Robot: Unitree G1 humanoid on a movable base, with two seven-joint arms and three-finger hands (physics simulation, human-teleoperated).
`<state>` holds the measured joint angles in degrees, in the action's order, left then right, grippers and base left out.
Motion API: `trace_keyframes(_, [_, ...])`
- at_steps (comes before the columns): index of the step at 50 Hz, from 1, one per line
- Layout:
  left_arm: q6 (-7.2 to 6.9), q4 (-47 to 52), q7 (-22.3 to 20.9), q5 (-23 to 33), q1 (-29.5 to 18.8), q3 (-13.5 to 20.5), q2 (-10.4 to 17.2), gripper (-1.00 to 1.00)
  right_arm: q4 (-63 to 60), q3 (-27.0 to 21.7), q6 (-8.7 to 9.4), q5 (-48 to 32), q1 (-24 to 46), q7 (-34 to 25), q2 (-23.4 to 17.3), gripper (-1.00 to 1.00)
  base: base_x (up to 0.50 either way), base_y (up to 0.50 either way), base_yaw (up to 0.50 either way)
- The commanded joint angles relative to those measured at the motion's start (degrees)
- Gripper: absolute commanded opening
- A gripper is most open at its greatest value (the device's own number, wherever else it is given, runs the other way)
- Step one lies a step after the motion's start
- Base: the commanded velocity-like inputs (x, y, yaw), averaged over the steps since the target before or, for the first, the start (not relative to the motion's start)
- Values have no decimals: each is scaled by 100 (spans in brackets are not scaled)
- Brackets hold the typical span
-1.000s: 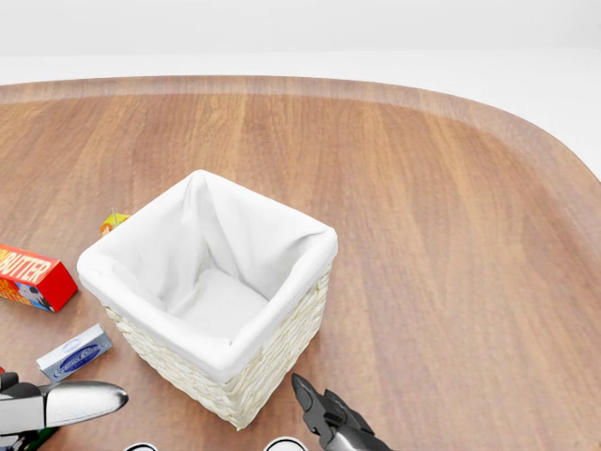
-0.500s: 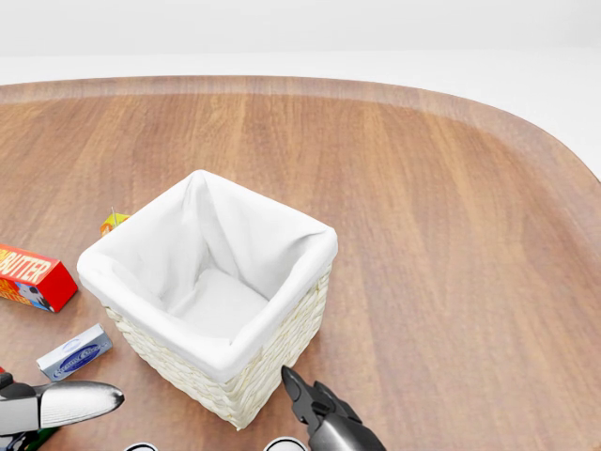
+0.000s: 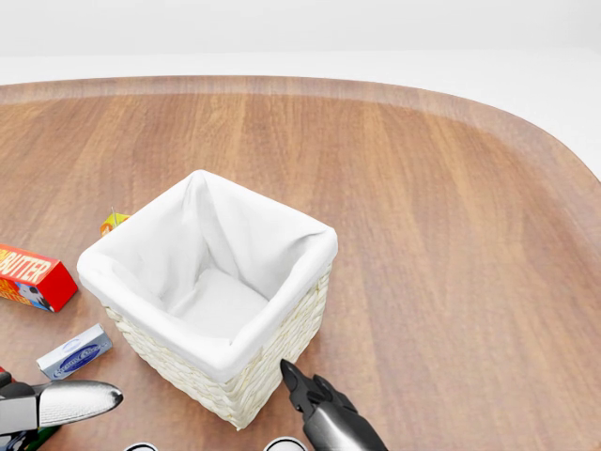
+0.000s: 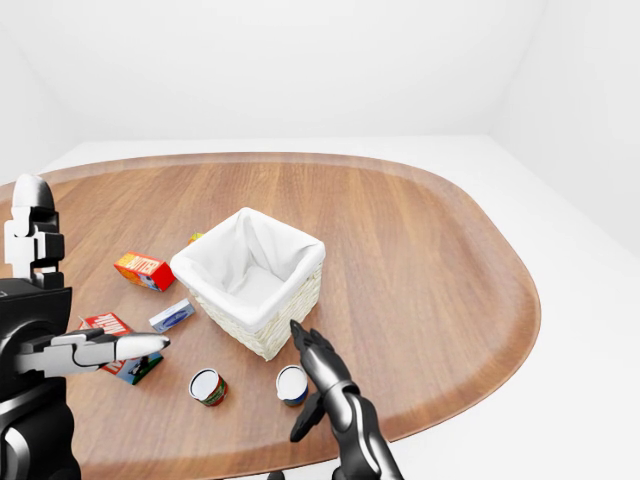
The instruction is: Pick up the alphabet soup, and put it in the basket.
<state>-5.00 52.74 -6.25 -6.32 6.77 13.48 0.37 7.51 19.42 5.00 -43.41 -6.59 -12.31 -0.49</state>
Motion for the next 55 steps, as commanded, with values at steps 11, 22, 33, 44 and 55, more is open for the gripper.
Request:
trace_keyframes(11, [0, -63, -10, 11, 10, -12, 2, 100, 588, -38, 0, -279, 310, 94, 201, 100, 0, 0, 0])
trace_keyframes(22, [0, -61, -3, -7, -14, 10, 9, 100, 843, -86, 0, -340, 396, 135, 228, 100, 0, 0, 0])
trace_keyframes(33, [0, -81, -8, 1, -3, -2, 7, 100, 1060, -121, 0, -368, 492, 130, 254, 100, 0, 0, 0])
trace_keyframes(44, [0, -73, 2, 10, -19, -13, 12, 100, 1244, -120, 0, -493, 590, 98, 287, 100, 0, 0, 0])
trace_keyframes(55, [0, -53, -2, -2, -10, -5, 9, 100, 1509, -143, 0, -595, 685, 223, 316, 100, 0, 0, 0])
